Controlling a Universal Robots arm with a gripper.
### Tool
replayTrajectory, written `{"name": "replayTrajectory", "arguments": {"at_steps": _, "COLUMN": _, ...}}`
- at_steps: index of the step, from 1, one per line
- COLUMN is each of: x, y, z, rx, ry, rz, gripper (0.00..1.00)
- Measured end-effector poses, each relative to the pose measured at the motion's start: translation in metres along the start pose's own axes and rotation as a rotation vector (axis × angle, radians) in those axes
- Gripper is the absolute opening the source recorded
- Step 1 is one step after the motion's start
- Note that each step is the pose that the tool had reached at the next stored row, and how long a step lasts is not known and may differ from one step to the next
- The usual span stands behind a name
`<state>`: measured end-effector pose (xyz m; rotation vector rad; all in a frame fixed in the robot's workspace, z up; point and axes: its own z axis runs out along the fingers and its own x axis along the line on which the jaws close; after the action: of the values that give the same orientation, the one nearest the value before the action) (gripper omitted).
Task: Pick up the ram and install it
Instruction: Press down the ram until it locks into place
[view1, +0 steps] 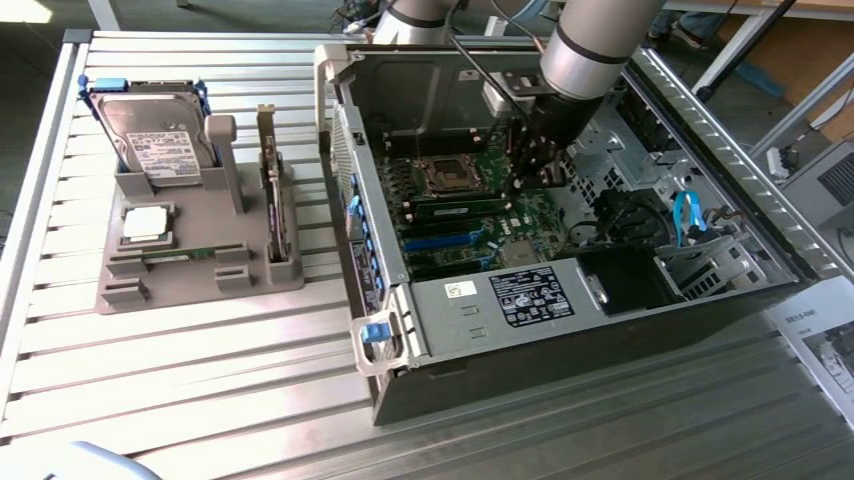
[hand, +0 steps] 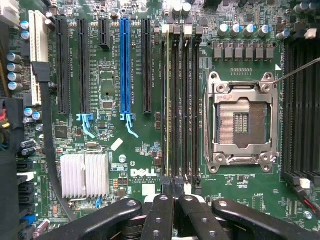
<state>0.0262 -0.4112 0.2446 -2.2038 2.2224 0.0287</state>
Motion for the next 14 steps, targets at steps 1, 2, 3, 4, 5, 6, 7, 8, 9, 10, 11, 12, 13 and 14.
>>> {"name": "replayTrajectory", "arguments": {"at_steps": 1, "x": 0.0000, "y": 0.0000, "z": -0.0011, "rx": 0.0000, "ry": 0.0003, "rz": 0.000, "gripper": 0.10}}
{"name": "replayTrajectory", "arguments": {"at_steps": 2, "x": 0.0000, "y": 0.0000, "z": -0.0019, "rx": 0.0001, "ry": 0.0005, "rz": 0.000, "gripper": 0.10}}
{"name": "replayTrajectory", "arguments": {"at_steps": 3, "x": -0.0001, "y": 0.0000, "z": -0.0027, "rx": 0.0000, "ry": 0.0008, "rz": 0.000, "gripper": 0.10}}
{"name": "replayTrajectory", "arguments": {"at_steps": 4, "x": -0.0001, "y": 0.0000, "z": -0.0034, "rx": 0.0000, "ry": 0.0010, "rz": 0.000, "gripper": 0.10}}
{"name": "replayTrajectory", "arguments": {"at_steps": 5, "x": -0.0001, "y": 0.0000, "z": -0.0041, "rx": 0.0000, "ry": 0.0011, "rz": 0.000, "gripper": 0.10}}
{"name": "replayTrajectory", "arguments": {"at_steps": 6, "x": -0.0001, "y": 0.0000, "z": -0.0046, "rx": 0.0000, "ry": 0.0011, "rz": 0.000, "gripper": 0.10}}
{"name": "replayTrajectory", "arguments": {"at_steps": 7, "x": -0.0001, "y": 0.0000, "z": -0.0047, "rx": 0.0001, "ry": 0.0008, "rz": 0.000, "gripper": 0.10}}
{"name": "replayTrajectory", "arguments": {"at_steps": 8, "x": -0.0001, "y": 0.0000, "z": -0.0047, "rx": 0.0001, "ry": 0.0008, "rz": 0.000, "gripper": 0.10}}
{"name": "replayTrajectory", "arguments": {"at_steps": 9, "x": -0.0001, "y": 0.0000, "z": -0.0047, "rx": 0.0001, "ry": 0.0008, "rz": 0.000, "gripper": 0.10}}
{"name": "replayTrajectory", "arguments": {"at_steps": 10, "x": -0.0001, "y": 0.0000, "z": -0.0047, "rx": 0.0001, "ry": 0.0010, "rz": 0.000, "gripper": 0.10}}
{"name": "replayTrajectory", "arguments": {"at_steps": 11, "x": -0.0001, "y": 0.0000, "z": -0.0048, "rx": 0.0000, "ry": 0.0011, "rz": 0.000, "gripper": 0.10}}
{"name": "replayTrajectory", "arguments": {"at_steps": 12, "x": -0.0001, "y": 0.0000, "z": -0.0048, "rx": 0.0000, "ry": 0.0012, "rz": 0.000, "gripper": 0.10}}
{"name": "replayTrajectory", "arguments": {"at_steps": 13, "x": -0.0001, "y": 0.0004, "z": -0.0048, "rx": 0.0000, "ry": 0.0011, "rz": 0.000, "gripper": 0.10}}
{"name": "replayTrajectory", "arguments": {"at_steps": 14, "x": -0.0001, "y": 0.0012, "z": -0.0048, "rx": 0.0001, "ry": 0.0011, "rz": 0.000, "gripper": 0.10}}
